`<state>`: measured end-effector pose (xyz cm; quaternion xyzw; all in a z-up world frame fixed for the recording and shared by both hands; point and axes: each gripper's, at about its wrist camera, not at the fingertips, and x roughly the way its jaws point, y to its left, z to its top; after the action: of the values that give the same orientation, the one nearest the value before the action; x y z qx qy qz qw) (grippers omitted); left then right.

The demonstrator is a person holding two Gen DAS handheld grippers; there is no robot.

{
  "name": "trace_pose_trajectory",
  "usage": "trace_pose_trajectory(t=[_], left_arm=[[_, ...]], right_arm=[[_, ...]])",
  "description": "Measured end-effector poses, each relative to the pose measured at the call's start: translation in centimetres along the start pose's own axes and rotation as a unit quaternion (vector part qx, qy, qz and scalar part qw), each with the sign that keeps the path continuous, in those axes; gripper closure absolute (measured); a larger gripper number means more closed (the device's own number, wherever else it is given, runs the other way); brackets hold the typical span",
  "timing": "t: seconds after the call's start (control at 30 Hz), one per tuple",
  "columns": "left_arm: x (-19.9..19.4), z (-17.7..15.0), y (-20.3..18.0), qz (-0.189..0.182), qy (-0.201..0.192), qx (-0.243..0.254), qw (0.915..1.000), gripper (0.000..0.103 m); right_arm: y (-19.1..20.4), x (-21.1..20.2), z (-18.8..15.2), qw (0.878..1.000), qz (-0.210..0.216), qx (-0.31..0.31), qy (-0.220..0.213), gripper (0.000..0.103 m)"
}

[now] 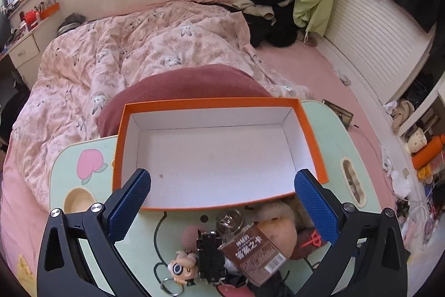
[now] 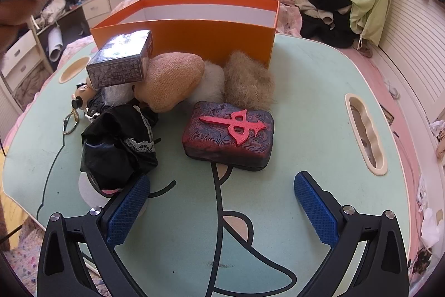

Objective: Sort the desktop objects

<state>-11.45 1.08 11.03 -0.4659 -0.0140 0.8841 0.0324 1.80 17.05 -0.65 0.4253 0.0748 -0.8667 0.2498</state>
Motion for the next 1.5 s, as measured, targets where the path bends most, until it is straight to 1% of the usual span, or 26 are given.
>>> trace_pose_trajectory(t=[0.1, 0.2, 0.53, 0.63, 0.77, 0.8, 0.87, 0.97, 1.0, 1.07, 1.1, 1.13, 1.17, 1.2, 1.27, 1.33, 1.43, 1.47, 1.5], left_arm=[[2.2, -0.1, -0.6, 0.013, 0.024, 0.008, 0.9996, 0.0], [3.3, -0.3, -1.1, 0.013, 0.034, 0.013, 0.9993, 0.0], [3.0, -0.6, -1.7, 0.017, 0.033, 0.024, 0.999, 0.0], [2.3, -0.8, -1.2, 0.019, 0.021, 0.021, 0.9994, 0.0], [-0.3, -1.7, -0.2, 0.041, -0.02, 0.026, 0.9986, 0.0], [-1.4, -2.4, 0.2, 0.043, -0.035, 0.029, 0.998, 0.0], [-3.1, -3.8, 1.3, 0.028, -0.05, 0.02, 0.9981, 0.0], [-5.0, -6.5, 3.3, -0.003, -0.06, -0.018, 0.998, 0.0], [-5.3, -8.0, 4.0, -0.013, -0.061, -0.037, 0.9974, 0.0], [-5.5, -10.3, 4.7, -0.039, -0.051, -0.048, 0.9968, 0.0], [-5.4, -11.7, 5.1, -0.058, -0.045, -0.053, 0.9959, 0.0], [-5.3, -12.9, 5.4, -0.066, -0.042, -0.058, 0.9953, 0.0], [-5.2, -14.0, 5.5, -0.065, -0.041, -0.062, 0.9951, 0.0], [-5.0, -15.1, 5.5, -0.058, -0.041, -0.064, 0.9954, 0.0], [-4.4, -16.9, 5.2, -0.032, -0.045, -0.057, 0.9969, 0.0], [-3.4, -18.3, 4.7, 0.007, -0.046, -0.043, 0.998, 0.0], [-1.6, -19.1, 4.7, 0.048, -0.036, -0.045, 0.9972, 0.0], [-0.9, -19.1, 4.7, 0.054, -0.027, -0.049, 0.997, 0.0], [-0.7, -19.2, 4.6, 0.072, -0.034, -0.042, 0.996, 0.0]], right_arm=[[0.0, 0.0, 0.0, 1.0, 0.0, 0.0, 0.0, 0.0], [0.0, 0.0, 0.0, 1.0, 0.0, 0.0, 0.0, 0.0], [0.0, 0.0, 0.0, 1.0, -0.001, 0.002, 0.0, 0.0], [0.0, 0.0, 0.0, 1.0, -0.002, 0.003, 0.0, 0.0], [0.1, 0.0, 0.0, 1.0, -0.002, 0.004, -0.001, 0.0], [0.1, 0.0, 0.0, 1.0, -0.002, 0.004, -0.001, 0.0], [0.0, 0.0, 0.0, 1.0, -0.003, 0.004, -0.001, 0.0], [0.0, 0.0, 0.0, 1.0, -0.003, 0.004, 0.0, 0.0], [0.0, 0.0, 0.0, 1.0, -0.003, 0.004, 0.0, 0.0], [0.0, 0.0, 0.0, 1.0, -0.003, 0.004, 0.0, 0.0], [0.0, 0.1, 0.0, 1.0, -0.004, 0.005, -0.001, 0.0], [0.0, 0.1, 0.0, 1.0, -0.004, 0.005, -0.001, 0.0], [0.0, 0.1, 0.0, 1.0, -0.004, 0.005, 0.0, 0.0], [0.0, 0.1, 0.0, 1.0, -0.004, 0.005, 0.0, 0.0], [0.0, 0.1, 0.0, 1.0, -0.004, 0.005, 0.0, 0.0], [0.0, 0.1, 0.0, 1.0, -0.004, 0.006, -0.001, 0.0], [-0.1, 0.1, 0.0, 1.0, -0.005, 0.007, -0.001, 0.0], [-0.1, 0.1, 0.0, 1.0, -0.005, 0.008, -0.001, 0.0], [0.0, 0.1, 0.0, 1.0, -0.006, 0.008, -0.001, 0.0]])
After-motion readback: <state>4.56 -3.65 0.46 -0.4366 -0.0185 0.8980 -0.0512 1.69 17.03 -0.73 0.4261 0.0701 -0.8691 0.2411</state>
